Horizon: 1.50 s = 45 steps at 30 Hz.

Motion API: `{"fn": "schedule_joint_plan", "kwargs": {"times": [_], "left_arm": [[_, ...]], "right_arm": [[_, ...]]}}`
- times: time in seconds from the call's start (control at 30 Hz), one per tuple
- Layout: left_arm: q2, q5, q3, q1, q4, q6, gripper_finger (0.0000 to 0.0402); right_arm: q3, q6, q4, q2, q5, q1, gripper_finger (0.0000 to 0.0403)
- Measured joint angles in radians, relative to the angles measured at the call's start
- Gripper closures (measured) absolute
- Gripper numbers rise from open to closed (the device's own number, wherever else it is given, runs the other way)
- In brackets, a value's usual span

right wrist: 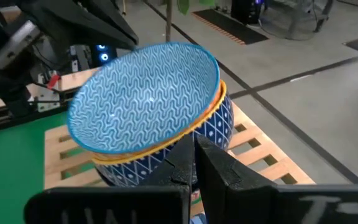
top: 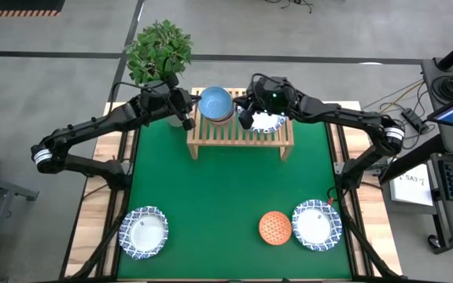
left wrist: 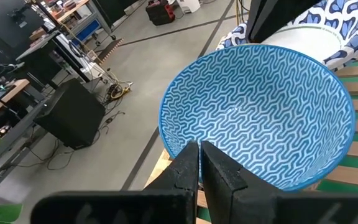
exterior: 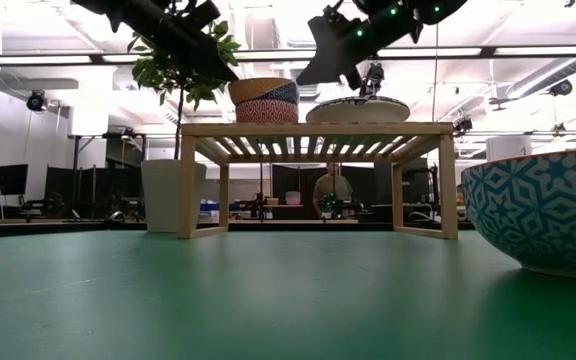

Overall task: Place and stack bowls onto a shelf
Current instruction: Stack the light blue bowl on top of the yellow bowl on the shelf

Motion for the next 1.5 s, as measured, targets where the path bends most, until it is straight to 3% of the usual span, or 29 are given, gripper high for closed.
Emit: {"fn": "schedule_joint_plan", "kwargs": {"times": [0.67,1.5], "left_arm": [[0.0,0.0,0.0,0.0,0.0,-0.015,0.0402],[-0.001,0.001,0.008,0.001,0.017,-0.032,0.0402]], "right_arm": [[0.0,-0.04,0.091,0.038,0.003,0.005,0.0394],[0.0,-0.001,-0.004,0.04,0.001,0.005,0.0394]]}}
